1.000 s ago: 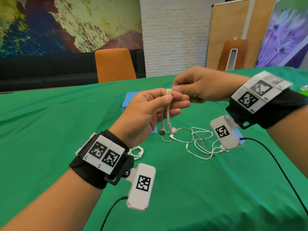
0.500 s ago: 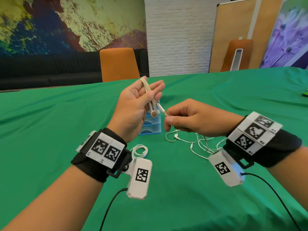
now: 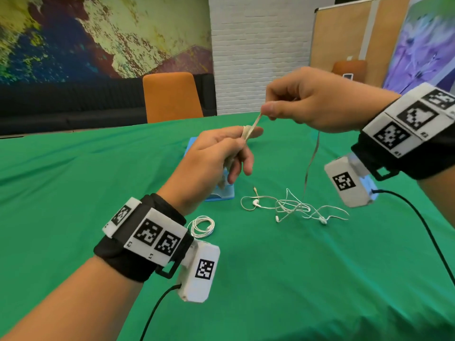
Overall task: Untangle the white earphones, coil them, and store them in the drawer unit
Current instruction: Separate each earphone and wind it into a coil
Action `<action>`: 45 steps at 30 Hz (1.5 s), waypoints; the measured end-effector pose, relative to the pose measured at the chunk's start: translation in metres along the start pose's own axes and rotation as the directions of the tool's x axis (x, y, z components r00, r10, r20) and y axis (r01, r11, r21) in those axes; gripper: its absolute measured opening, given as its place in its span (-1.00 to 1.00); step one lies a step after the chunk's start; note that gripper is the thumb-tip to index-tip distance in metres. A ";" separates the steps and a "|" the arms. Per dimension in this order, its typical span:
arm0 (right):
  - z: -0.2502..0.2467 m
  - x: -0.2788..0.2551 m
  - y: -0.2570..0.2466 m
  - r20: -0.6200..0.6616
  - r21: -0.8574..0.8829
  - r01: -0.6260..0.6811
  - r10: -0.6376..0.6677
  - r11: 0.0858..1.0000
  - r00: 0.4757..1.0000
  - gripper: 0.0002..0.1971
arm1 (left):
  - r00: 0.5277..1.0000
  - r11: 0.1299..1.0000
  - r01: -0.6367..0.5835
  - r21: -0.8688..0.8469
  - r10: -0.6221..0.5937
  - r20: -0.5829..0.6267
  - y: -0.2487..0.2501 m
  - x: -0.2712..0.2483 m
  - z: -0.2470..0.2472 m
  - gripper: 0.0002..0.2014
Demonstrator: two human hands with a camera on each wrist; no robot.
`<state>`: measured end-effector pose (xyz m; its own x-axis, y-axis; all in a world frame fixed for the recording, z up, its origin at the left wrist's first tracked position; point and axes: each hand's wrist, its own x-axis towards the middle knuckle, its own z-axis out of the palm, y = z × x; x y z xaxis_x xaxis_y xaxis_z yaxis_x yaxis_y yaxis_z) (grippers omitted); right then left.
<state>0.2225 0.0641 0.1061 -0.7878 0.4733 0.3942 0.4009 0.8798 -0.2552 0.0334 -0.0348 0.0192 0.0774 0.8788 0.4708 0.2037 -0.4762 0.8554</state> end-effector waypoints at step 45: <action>-0.017 0.024 0.072 -0.679 0.497 0.056 0.348 0.866 0.646 -0.74 | 0.911 0.948 -0.126 -0.292 -0.005 -0.412 -0.002 0.025 -0.047 -0.65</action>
<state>0.2401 0.1399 0.1118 -0.0523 0.6410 0.7658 0.0706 0.7673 -0.6374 -0.0105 -0.0137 0.0394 -0.3324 0.7912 0.5133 -0.1016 -0.5712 0.8145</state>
